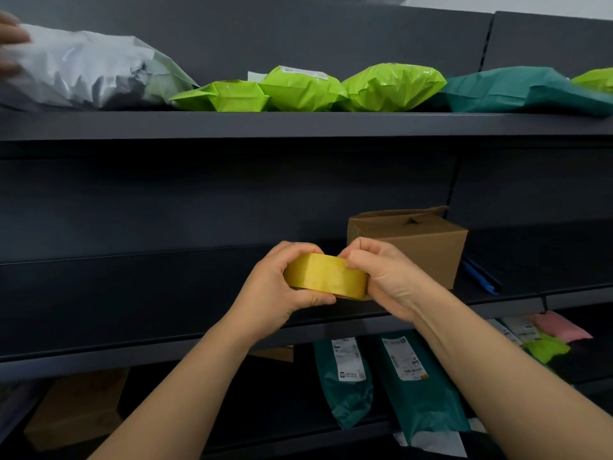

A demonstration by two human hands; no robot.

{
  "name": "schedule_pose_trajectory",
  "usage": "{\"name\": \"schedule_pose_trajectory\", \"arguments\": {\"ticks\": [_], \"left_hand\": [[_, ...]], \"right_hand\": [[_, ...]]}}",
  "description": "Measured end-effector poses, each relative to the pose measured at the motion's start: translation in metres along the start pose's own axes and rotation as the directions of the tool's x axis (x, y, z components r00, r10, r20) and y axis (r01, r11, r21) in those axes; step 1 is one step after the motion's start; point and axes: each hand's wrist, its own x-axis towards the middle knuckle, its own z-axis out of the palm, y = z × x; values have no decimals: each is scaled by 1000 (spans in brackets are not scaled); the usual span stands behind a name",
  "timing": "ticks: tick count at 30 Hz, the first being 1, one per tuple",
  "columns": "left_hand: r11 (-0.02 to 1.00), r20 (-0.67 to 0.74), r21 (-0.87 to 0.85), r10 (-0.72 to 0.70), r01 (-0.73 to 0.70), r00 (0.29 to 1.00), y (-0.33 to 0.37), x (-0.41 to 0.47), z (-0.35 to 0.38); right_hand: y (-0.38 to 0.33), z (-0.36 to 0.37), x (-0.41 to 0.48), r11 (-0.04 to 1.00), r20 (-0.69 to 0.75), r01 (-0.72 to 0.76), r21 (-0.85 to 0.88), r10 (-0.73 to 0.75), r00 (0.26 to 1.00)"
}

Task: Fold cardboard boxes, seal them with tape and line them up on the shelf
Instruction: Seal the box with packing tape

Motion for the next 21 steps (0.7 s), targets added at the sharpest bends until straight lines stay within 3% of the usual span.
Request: {"name": "schedule_pose_trajectory", "arguments": {"ticks": [12, 15, 21], "left_hand": [[1000, 52, 5, -30, 30, 998, 6, 5, 10], [996, 51, -49, -75, 77, 996, 5, 6, 9], [938, 116, -318, -110, 142, 987, 0, 7, 10]], "right_hand": [[10, -17, -2, 997, -24, 22, 73, -20, 1000], [12, -28, -4, 997, 68, 45, 66, -49, 996], [10, -57, -8, 999, 323, 38, -10, -33, 946]]}}
